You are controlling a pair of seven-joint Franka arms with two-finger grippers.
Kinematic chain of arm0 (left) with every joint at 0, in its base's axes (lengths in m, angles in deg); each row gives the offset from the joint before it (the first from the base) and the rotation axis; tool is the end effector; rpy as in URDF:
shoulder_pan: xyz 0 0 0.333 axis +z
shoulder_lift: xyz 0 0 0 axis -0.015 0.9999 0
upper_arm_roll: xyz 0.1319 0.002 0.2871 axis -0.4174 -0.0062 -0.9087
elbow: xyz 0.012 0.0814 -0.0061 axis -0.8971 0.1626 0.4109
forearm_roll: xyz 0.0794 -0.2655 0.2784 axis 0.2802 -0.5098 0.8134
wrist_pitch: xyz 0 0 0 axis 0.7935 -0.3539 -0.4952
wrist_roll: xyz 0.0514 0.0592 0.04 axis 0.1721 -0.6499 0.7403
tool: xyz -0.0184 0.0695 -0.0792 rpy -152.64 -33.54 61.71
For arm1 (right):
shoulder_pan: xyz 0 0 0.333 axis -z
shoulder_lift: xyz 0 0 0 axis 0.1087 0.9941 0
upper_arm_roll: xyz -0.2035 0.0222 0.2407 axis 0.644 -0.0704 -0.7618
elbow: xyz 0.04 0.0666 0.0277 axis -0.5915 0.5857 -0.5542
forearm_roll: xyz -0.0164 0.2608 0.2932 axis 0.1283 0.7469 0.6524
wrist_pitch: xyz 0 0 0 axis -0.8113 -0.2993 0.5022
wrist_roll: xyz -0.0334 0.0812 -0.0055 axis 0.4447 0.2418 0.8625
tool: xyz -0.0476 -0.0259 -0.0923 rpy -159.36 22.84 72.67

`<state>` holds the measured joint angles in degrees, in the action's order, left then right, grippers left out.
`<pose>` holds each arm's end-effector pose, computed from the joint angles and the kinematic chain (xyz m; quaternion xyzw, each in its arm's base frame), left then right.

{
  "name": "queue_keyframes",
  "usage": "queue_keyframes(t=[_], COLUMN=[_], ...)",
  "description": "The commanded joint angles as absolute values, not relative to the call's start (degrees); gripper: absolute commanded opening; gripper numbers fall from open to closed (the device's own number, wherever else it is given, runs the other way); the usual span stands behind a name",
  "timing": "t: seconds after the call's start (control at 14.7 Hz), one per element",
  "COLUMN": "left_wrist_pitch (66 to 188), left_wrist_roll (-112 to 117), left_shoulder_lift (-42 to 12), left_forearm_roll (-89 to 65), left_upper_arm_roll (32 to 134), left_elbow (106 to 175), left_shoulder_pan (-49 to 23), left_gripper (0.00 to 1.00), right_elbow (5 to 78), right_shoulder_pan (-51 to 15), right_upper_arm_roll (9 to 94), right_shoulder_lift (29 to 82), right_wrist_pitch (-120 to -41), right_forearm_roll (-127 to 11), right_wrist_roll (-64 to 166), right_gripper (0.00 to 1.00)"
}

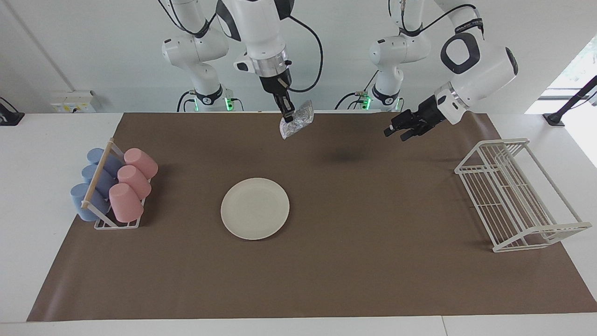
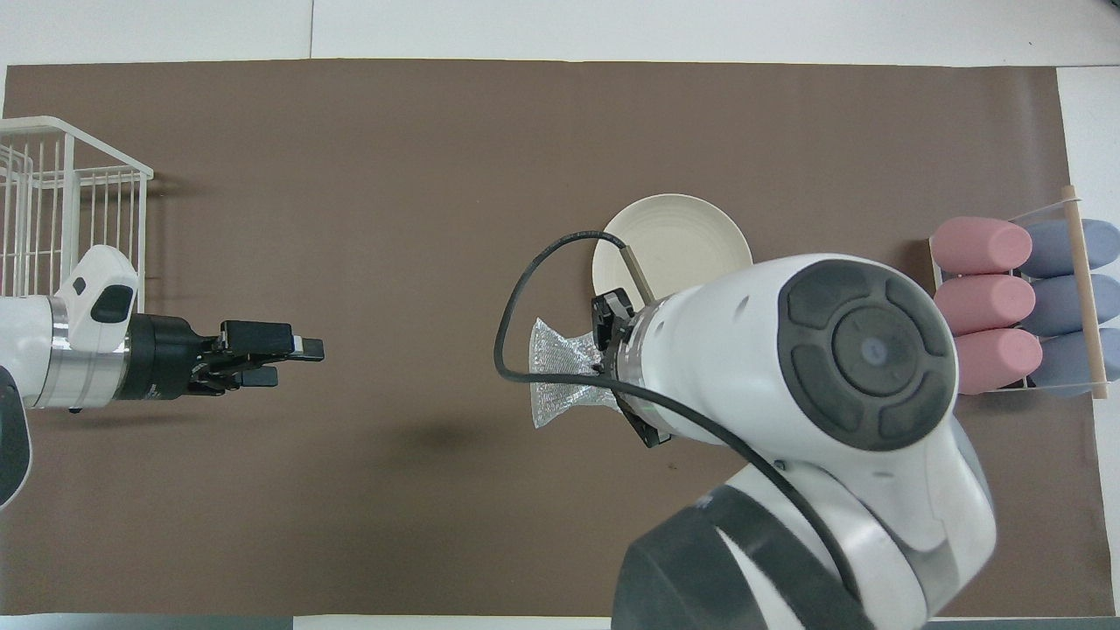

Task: Wipe plate with sponge
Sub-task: 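Carry the sponge off the plate toward the left gripper, then grasp the sponge with the left gripper while the right gripper releases it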

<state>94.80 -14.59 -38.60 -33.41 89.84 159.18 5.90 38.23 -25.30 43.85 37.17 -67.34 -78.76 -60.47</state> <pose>0.4677 -0.0879 0.4806 0.9279 0.0975 -0.0660 0.3538 0.4519 0.3260 0.5914 -0.8095 0.5791 0.0492 0.0835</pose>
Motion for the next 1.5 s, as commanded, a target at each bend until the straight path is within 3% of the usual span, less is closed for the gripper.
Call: queue_keyframes(t=[0.0,0.41,1.02,1.43], left_wrist_pitch=[91.2,85.3,97.2,99.7], left_wrist_roll=[-13.8,-16.5,-26.4,-29.6], left_shoulder_lift=[-38.2,-38.6,-39.6,-39.9], left_forearm_roll=[-43.5,-57.1,-58.3,-58.0], left_upper_arm_roll=[89.3,89.4,89.3,89.4], left_elbow=[157.9,157.8,160.0,161.9], left_shoulder_pan=[5.4,5.1,-10.8,-13.3], left_gripper=[1.00,1.00,1.00,1.00], right_elbow=[37.3,38.6,38.4,38.4], right_shoulder_pan=[-27.9,-31.5,-32.6,-32.5], right_upper_arm_roll=[43.6,43.5,43.3,43.3], right_shoulder_lift=[37.0,38.9,40.4,40.4], right_wrist_pitch=[-66.7,-66.9,-69.3,-68.6], right_forearm_roll=[-79.6,-86.1,-87.9,-87.9], right_wrist_roll=[-69.3,-69.9,-72.3,-72.4], right_gripper=[0.00,0.00,0.00,0.00])
